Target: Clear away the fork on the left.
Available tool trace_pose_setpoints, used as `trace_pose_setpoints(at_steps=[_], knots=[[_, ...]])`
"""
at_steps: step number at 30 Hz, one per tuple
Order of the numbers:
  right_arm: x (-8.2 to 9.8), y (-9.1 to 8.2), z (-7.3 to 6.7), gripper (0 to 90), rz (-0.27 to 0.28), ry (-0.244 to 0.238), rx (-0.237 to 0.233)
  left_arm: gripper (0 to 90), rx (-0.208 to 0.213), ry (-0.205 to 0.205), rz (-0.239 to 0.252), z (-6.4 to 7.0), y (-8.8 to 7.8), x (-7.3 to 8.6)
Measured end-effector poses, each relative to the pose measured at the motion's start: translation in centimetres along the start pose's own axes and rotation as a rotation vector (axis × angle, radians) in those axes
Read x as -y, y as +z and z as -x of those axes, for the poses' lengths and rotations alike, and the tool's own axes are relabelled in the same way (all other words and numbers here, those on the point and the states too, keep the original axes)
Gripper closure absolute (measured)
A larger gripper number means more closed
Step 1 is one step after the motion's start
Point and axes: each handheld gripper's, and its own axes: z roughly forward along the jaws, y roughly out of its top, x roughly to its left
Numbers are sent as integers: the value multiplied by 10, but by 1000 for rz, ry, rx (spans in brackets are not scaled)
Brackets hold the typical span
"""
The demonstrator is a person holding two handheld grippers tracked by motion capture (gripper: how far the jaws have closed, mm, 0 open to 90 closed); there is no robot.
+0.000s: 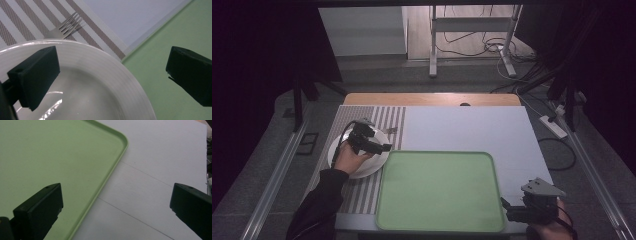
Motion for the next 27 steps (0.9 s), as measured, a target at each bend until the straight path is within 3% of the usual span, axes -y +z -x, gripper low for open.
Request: trace_pose_setpoints(at_steps=[17, 21, 26, 27], knots=[[0, 0, 0, 0, -2, -5, 0, 38, -24, 31, -47, -13, 26, -29], [0, 0, 0, 0, -2, -4, 0, 226, -17, 35, -55, -19, 30, -35], [0, 0, 0, 0, -2, -3, 0, 674, 5, 62, -98, -25, 38, -39], [0, 0, 0, 0, -2, -3, -1, 674, 5, 67, -103, -26, 40, -39]])
